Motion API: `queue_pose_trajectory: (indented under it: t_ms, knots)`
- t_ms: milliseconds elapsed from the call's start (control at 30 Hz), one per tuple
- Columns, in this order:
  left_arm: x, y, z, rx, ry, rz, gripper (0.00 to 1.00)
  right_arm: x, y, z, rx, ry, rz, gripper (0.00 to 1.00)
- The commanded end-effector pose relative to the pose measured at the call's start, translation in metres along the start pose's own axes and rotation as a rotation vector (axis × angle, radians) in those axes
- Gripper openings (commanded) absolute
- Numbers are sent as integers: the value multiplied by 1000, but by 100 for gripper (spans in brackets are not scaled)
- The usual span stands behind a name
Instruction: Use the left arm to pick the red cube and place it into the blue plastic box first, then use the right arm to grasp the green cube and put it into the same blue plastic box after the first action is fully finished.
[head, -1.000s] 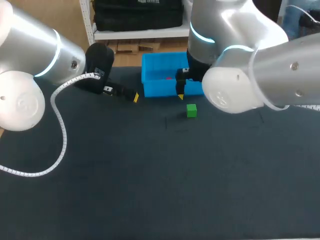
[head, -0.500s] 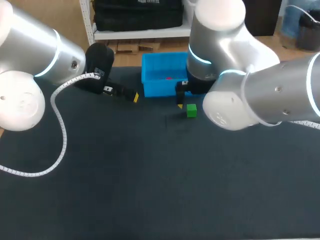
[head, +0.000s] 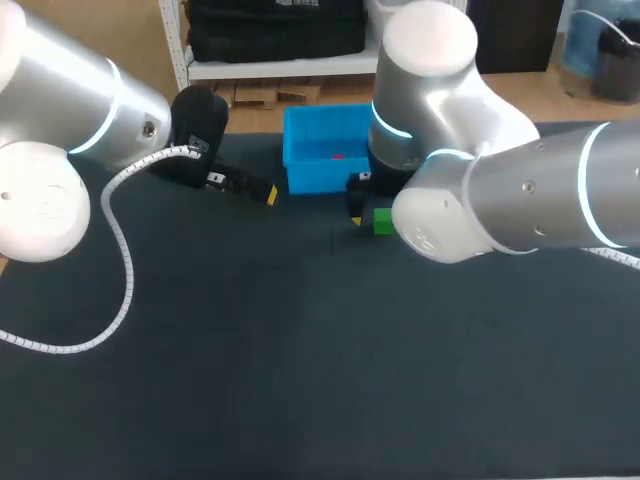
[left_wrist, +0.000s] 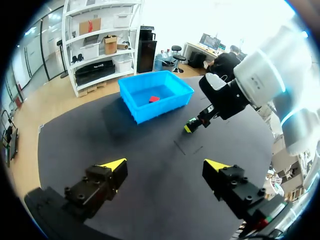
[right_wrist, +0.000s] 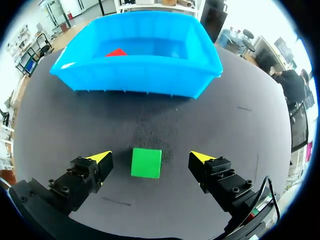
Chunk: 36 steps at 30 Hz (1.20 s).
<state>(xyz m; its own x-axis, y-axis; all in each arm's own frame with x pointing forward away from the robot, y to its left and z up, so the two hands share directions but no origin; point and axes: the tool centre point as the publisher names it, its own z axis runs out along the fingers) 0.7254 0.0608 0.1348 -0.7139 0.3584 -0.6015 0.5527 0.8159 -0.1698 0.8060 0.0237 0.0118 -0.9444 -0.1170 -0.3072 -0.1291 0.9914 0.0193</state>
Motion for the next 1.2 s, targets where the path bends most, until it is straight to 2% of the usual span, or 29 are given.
queue_pose_trajectory:
  t_ms: [33,600,633,667,700,733,1200]
  knots:
    - [0,1,1,5,-1,1,100,-7,1,5,1,15,0,100]
    - [0,1,1,5,-1,1,100,-4,-3,15,19,40,-15,100]
    - [0,1,1,5,-1,1,100,-4,-3,15,20,41,-15,87]
    - [0,1,1,5,-1,1,100,-4,-4,15,21,41,-15,64]
    - [0,1,1,5,-1,1,100,-5,-4,15,23,42,-17,25]
    - [0,1,1,5,-1,1,100,-5,-5,15,24,42,-17,0]
    - [0,1,1,5,-1,1,100,0,-7,9,10,30,-11,0]
